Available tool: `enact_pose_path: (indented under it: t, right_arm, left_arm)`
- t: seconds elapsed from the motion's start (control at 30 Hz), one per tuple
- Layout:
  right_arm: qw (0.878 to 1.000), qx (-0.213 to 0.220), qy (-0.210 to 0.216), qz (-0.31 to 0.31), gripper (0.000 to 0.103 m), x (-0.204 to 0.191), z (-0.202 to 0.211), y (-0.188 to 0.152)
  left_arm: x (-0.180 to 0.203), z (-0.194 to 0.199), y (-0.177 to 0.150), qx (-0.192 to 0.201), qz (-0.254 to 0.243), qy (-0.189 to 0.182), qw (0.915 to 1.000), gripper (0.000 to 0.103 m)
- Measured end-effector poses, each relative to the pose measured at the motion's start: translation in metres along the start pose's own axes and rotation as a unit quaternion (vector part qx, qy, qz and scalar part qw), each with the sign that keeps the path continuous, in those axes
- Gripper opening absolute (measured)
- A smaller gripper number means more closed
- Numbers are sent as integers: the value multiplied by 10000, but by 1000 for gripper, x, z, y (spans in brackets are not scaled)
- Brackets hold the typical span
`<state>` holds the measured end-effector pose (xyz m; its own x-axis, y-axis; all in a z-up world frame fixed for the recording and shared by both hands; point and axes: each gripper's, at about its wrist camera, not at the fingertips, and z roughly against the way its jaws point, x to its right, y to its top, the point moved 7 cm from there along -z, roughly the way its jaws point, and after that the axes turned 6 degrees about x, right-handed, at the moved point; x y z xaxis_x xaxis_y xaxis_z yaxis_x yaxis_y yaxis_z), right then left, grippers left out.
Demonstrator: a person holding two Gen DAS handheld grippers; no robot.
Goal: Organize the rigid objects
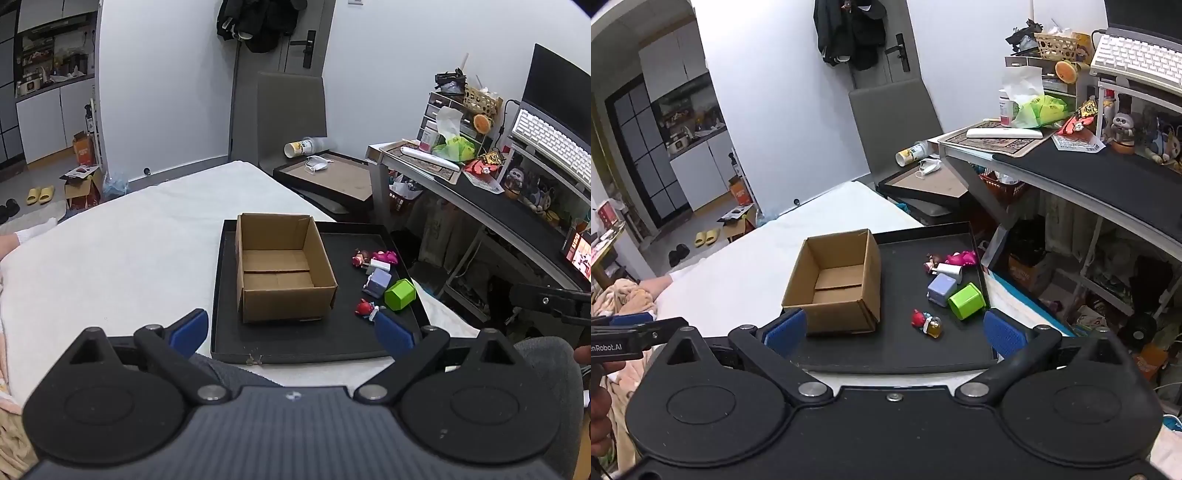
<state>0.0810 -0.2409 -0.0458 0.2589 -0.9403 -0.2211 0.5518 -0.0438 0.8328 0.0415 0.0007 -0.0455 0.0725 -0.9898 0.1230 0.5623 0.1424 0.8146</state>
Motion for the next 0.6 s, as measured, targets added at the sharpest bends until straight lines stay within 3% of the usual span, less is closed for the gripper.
enact_pose_path:
  t: [0.6]
  right_arm:
    - [9999,-23,5,167,103,-7,5,-7]
  left_arm:
    - [1,10,-1,25,-1,-53,10000,96]
